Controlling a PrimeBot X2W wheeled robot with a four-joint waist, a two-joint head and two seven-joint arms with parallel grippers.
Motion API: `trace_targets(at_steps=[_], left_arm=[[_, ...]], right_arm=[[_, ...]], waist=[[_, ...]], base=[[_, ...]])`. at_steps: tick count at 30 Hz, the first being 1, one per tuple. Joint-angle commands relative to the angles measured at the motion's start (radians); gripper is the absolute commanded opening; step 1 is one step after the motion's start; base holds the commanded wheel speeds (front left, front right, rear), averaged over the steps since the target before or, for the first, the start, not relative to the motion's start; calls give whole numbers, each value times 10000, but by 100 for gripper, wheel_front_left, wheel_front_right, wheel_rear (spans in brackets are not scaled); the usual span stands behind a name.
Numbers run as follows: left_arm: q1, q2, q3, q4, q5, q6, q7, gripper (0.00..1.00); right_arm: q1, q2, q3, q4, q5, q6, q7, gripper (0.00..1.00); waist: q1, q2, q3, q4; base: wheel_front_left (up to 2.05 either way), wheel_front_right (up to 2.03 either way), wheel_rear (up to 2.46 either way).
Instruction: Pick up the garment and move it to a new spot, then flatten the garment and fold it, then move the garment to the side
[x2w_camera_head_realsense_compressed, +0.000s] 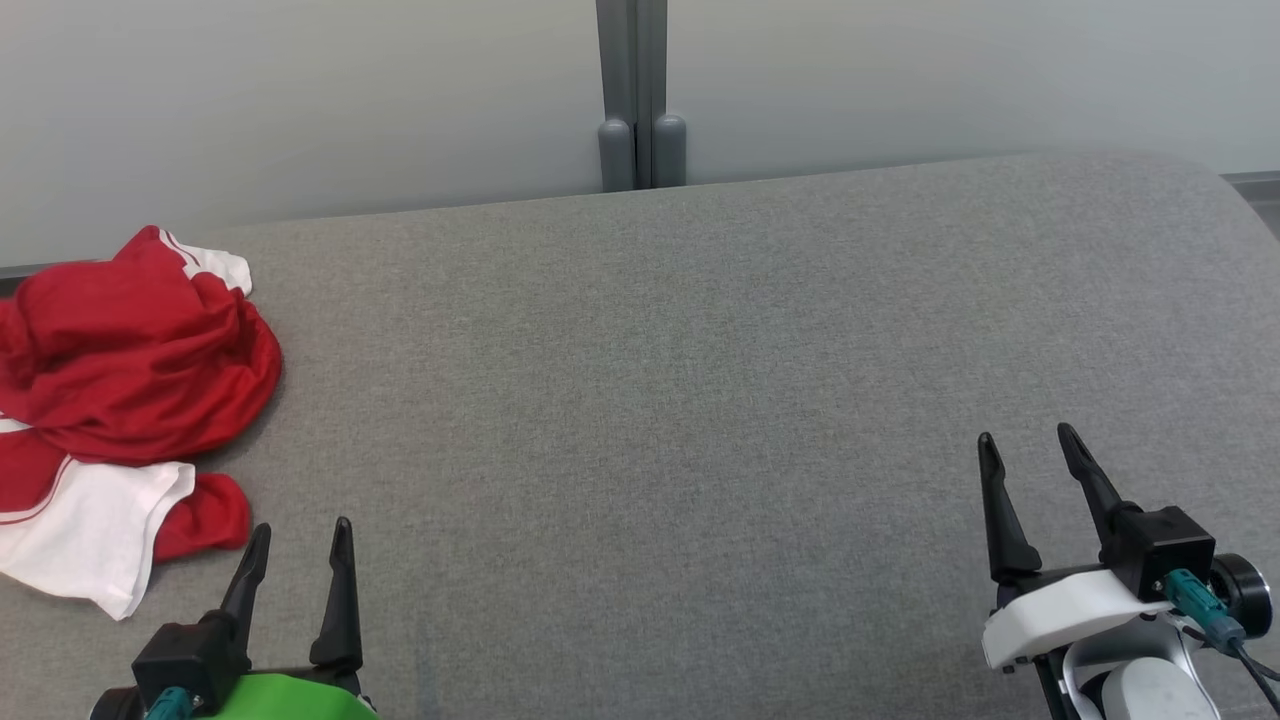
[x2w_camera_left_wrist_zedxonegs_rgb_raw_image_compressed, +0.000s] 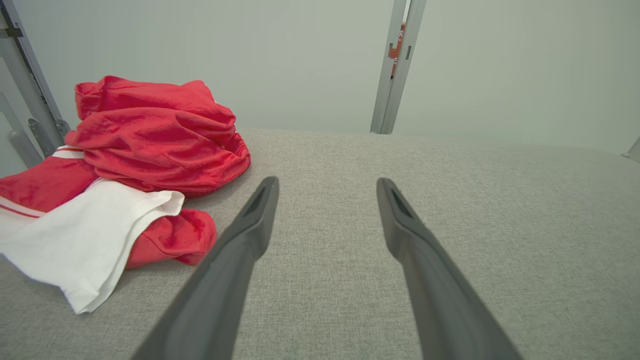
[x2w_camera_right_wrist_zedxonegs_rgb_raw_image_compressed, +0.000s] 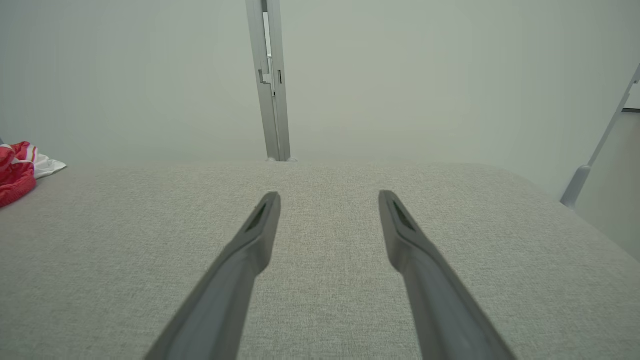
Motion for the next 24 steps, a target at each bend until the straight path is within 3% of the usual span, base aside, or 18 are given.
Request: trace_targets(at_steps=[1, 24], left_arm=[[65, 16, 20, 23, 98, -28, -81, 100], [165, 164, -338, 181, 308, -31, -364, 100]], right_arm=[[125, -41, -16, 38, -234, 0, -91, 100], [199, -41, -146, 470, -964, -1, -373, 100]], waist=[[0, 0, 0, -3], [0, 0, 36, -72]], base=[[0, 0, 0], [0, 0, 0]])
